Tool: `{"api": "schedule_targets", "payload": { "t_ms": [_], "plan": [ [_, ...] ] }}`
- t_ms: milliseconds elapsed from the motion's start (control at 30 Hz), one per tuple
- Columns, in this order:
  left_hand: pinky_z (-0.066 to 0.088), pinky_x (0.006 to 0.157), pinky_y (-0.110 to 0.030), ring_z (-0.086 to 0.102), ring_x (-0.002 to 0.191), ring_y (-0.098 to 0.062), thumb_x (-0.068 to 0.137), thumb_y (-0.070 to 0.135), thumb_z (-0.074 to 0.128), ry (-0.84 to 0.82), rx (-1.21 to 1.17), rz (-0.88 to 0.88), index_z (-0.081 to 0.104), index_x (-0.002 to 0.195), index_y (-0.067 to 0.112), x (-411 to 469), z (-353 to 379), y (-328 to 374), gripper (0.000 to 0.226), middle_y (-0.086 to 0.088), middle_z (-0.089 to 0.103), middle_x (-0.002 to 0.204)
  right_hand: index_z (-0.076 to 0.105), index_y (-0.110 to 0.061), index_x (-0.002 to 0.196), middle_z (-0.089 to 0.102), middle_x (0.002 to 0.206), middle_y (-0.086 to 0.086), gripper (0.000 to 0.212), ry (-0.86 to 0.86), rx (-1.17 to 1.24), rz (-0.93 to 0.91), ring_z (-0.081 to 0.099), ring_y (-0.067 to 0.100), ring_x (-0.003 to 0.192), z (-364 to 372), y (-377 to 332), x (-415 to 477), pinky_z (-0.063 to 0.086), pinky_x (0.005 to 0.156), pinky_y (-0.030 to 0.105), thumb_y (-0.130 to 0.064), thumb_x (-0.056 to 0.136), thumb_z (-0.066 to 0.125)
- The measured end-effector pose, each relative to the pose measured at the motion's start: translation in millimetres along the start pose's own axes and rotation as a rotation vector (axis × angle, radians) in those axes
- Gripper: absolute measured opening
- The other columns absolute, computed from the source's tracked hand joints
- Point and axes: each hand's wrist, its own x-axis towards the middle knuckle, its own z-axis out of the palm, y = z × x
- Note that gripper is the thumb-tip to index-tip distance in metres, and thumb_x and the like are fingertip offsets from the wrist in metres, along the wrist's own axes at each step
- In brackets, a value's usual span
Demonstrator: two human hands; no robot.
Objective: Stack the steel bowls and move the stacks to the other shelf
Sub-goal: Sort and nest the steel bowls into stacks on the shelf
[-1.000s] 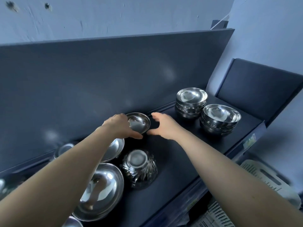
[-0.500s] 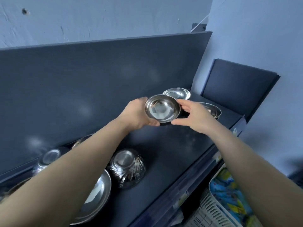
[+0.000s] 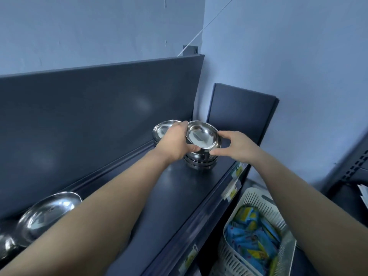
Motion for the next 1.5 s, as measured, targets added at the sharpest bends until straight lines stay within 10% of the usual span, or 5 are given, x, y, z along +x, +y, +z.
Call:
{"api": "schedule_targets", "payload": {
  "t_ms": [600,733,967,1167,1500],
  "plan": [
    [0.048,0.075,-0.027,0.061,0.082,-0.014,0.081,0.035,0.070,0.092,0.090,-0.009,0.061,0.104,0.024,-55,-36,-35,0.027,0.009,0.060,0.094,0.060,-0.009,0.128,0.061,0.131,0.004,0.051,0.145,-0.067,-0.197,0.054,0.022,0.122,38,-61,-12,0.041,0.100,0.031,-0.027,0.082,0.076],
    [0.036,0.060,-0.030,0.046,0.066,-0.016,0.084,0.039,0.066,0.081,0.245,-0.138,0.042,0.069,0.020,-96,-71,-63,0.033,0.005,0.047,0.071,0.055,-0.010,0.135,0.056,0.138,0.004,0.058,0.000,-0.071,-0.217,0.052,0.021,0.125,81,-99,-10,0.041,0.102,0.031,-0.033,0.085,0.073],
    [0.049,0.089,-0.040,0.059,0.103,-0.029,0.083,0.042,0.067,0.033,0.357,-0.449,0.058,0.114,0.003,-175,-127,-124,0.051,-0.010,0.064,0.110,0.044,-0.022,0.146,0.049,0.147,-0.002,0.066,-0.220,-0.001,-0.228,0.066,0.009,0.082,152,-162,-11,0.050,0.078,0.027,-0.042,0.087,0.068],
    [0.048,0.078,-0.034,0.057,0.088,-0.023,0.070,0.068,0.066,-0.171,0.447,-0.677,0.055,0.096,0.009,-215,-148,-164,0.065,-0.004,0.060,0.095,0.054,-0.008,0.137,0.055,0.142,0.006,0.065,-0.383,0.046,-0.287,0.054,0.018,0.128,199,-195,-5,0.042,0.107,0.034,-0.036,0.083,0.076],
    [0.036,0.068,-0.028,0.048,0.081,-0.022,0.087,0.034,0.062,-0.142,0.414,-0.633,0.051,0.087,0.008,-212,-140,-177,0.028,-0.006,0.053,0.089,0.074,-0.018,0.107,0.076,0.103,-0.007,0.028,-0.612,0.274,-0.371,0.070,0.008,0.103,229,-199,14,0.049,0.102,0.042,-0.016,0.079,0.076]
  ]
}}
